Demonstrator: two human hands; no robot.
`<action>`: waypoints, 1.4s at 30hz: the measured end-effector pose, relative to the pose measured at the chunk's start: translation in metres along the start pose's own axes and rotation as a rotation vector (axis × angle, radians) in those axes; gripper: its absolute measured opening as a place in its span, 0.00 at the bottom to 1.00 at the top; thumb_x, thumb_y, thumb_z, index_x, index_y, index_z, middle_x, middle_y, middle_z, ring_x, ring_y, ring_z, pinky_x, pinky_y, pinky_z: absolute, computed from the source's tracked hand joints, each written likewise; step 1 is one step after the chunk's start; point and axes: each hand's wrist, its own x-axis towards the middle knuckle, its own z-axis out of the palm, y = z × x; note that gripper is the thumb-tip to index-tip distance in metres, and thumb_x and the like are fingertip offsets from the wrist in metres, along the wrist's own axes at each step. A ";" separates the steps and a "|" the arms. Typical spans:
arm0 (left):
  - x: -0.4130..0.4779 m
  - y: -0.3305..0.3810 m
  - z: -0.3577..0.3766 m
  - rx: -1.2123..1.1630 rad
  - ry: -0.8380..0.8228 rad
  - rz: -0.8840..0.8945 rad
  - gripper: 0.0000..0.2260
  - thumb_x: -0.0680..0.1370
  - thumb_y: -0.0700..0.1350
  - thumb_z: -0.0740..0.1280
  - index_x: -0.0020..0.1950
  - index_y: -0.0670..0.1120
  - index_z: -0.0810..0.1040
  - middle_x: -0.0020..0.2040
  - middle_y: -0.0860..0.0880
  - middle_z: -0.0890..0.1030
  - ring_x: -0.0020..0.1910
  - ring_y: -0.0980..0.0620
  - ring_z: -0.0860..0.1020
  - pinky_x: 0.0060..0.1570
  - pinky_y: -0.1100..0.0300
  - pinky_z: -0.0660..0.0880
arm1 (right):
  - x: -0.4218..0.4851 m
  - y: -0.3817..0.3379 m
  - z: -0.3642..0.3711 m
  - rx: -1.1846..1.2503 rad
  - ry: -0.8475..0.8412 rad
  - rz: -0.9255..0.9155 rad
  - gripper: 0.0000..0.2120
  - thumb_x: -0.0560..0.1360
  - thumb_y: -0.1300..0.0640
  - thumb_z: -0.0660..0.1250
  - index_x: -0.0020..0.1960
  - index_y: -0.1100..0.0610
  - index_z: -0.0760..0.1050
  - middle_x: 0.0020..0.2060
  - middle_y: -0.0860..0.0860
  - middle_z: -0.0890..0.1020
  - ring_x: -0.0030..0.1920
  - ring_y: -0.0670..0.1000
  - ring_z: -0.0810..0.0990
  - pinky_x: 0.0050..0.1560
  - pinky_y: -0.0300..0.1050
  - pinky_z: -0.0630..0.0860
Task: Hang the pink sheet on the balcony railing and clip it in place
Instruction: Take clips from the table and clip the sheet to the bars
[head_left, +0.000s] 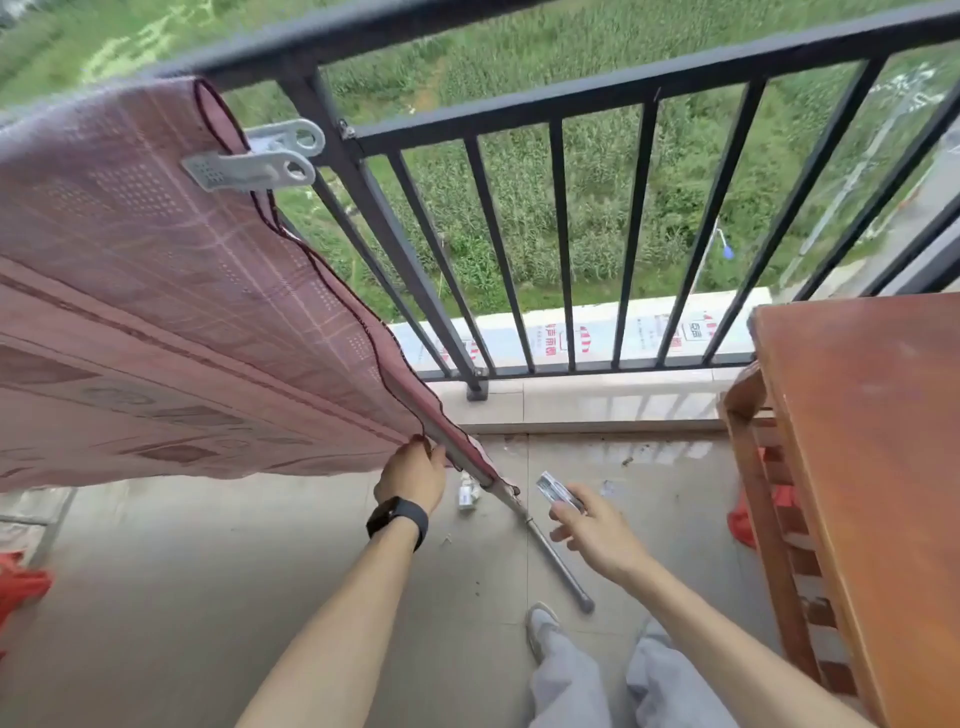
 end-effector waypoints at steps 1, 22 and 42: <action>-0.002 -0.003 0.002 0.046 0.028 0.020 0.16 0.82 0.54 0.56 0.56 0.45 0.78 0.57 0.42 0.81 0.57 0.40 0.78 0.49 0.54 0.72 | 0.003 0.001 0.005 0.095 0.004 0.057 0.03 0.78 0.53 0.62 0.50 0.50 0.74 0.40 0.49 0.82 0.40 0.52 0.84 0.44 0.50 0.77; -0.032 -0.020 0.000 -0.062 -0.285 0.202 0.17 0.73 0.53 0.65 0.30 0.42 0.78 0.27 0.46 0.79 0.32 0.48 0.79 0.37 0.54 0.75 | 0.098 0.012 0.131 1.047 0.129 0.687 0.12 0.73 0.74 0.62 0.37 0.60 0.70 0.29 0.54 0.71 0.29 0.49 0.72 0.23 0.37 0.76; 0.021 0.097 -0.032 1.445 0.168 0.985 0.25 0.81 0.49 0.57 0.78 0.48 0.59 0.79 0.39 0.53 0.78 0.37 0.48 0.74 0.36 0.45 | 0.167 -0.026 0.121 1.327 0.371 0.534 0.16 0.66 0.70 0.71 0.51 0.63 0.70 0.38 0.58 0.80 0.34 0.53 0.78 0.41 0.49 0.79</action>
